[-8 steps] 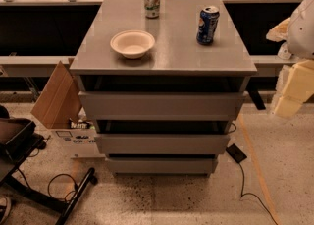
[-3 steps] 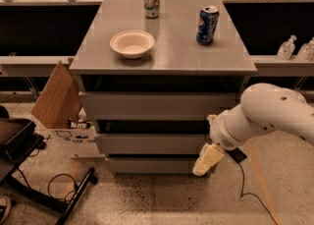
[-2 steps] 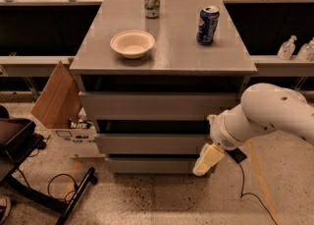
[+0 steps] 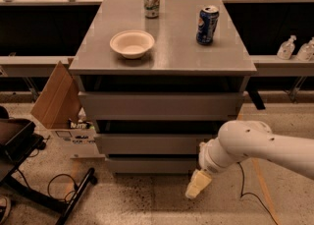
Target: Open bottom drawer
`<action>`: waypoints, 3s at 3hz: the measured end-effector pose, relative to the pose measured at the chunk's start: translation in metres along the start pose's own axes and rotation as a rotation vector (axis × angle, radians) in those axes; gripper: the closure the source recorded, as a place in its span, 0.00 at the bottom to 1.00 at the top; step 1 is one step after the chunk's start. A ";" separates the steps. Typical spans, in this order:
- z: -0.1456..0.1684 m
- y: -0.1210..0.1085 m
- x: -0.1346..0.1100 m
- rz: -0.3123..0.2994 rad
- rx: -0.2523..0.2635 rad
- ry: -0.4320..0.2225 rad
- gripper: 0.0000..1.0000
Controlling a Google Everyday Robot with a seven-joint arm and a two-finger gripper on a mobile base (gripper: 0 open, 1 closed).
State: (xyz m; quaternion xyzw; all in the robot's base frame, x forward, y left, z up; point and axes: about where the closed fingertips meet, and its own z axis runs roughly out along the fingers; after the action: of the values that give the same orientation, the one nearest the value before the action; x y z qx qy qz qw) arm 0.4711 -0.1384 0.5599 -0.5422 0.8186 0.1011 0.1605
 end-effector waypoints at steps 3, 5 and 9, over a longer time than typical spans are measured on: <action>0.201 -0.005 0.052 -0.060 -0.110 0.151 0.00; 0.238 -0.006 0.050 -0.034 -0.149 0.150 0.00; 0.331 -0.074 0.075 -0.154 0.047 0.287 0.00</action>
Offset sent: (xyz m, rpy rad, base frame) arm 0.0213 0.0110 -0.2101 -0.1359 0.0368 0.1080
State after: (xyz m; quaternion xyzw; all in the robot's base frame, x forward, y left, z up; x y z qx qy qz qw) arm 0.5627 -0.1189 0.2254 -0.6082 0.7914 -0.0090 0.0618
